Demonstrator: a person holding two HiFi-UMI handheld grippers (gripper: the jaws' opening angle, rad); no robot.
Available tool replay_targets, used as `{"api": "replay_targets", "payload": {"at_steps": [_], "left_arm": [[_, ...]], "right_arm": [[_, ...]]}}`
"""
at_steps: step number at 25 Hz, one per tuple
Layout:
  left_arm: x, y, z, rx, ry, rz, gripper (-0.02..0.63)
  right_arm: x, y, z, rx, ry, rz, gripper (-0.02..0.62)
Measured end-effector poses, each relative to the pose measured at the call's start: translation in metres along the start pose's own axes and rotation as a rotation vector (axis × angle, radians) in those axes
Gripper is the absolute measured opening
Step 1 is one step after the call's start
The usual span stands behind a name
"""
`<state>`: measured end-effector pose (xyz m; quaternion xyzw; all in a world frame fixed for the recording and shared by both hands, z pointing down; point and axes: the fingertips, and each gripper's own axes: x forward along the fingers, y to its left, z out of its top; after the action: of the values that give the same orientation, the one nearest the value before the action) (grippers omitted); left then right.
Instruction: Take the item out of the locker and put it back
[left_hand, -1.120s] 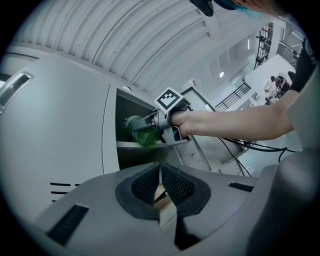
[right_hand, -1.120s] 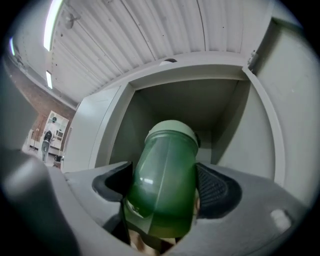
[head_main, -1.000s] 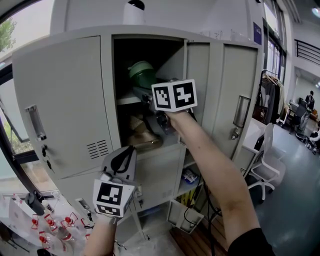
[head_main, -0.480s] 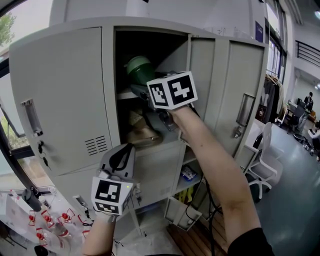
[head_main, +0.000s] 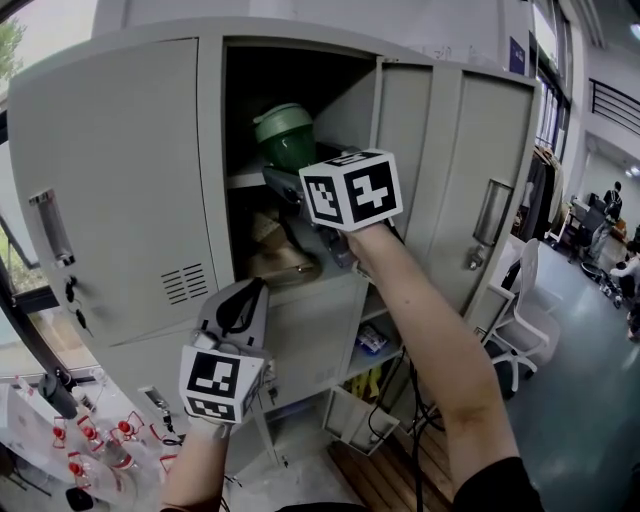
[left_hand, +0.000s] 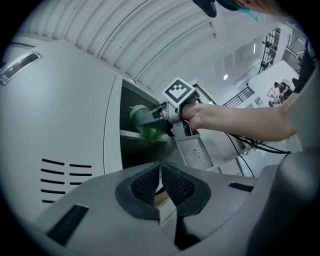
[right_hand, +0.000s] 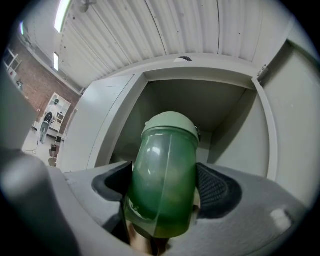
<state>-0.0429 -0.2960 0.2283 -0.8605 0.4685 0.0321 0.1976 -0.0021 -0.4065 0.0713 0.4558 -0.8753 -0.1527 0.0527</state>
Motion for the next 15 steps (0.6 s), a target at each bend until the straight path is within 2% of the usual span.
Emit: {"api": "replay_targets", "payload": {"at_steps": [6,15], "left_arm": [[0.0,-0.002,-0.008,-0.027,0.025,-0.009,0.014],[0.002,-0.002,-0.017,-0.036,0.037,-0.005,0.014]], "right_arm": [[-0.002,0.002,-0.022,-0.007,0.017,-0.017,0.393],[-0.005,0.005,-0.027,0.032,-0.106,-0.061,0.388]]}}
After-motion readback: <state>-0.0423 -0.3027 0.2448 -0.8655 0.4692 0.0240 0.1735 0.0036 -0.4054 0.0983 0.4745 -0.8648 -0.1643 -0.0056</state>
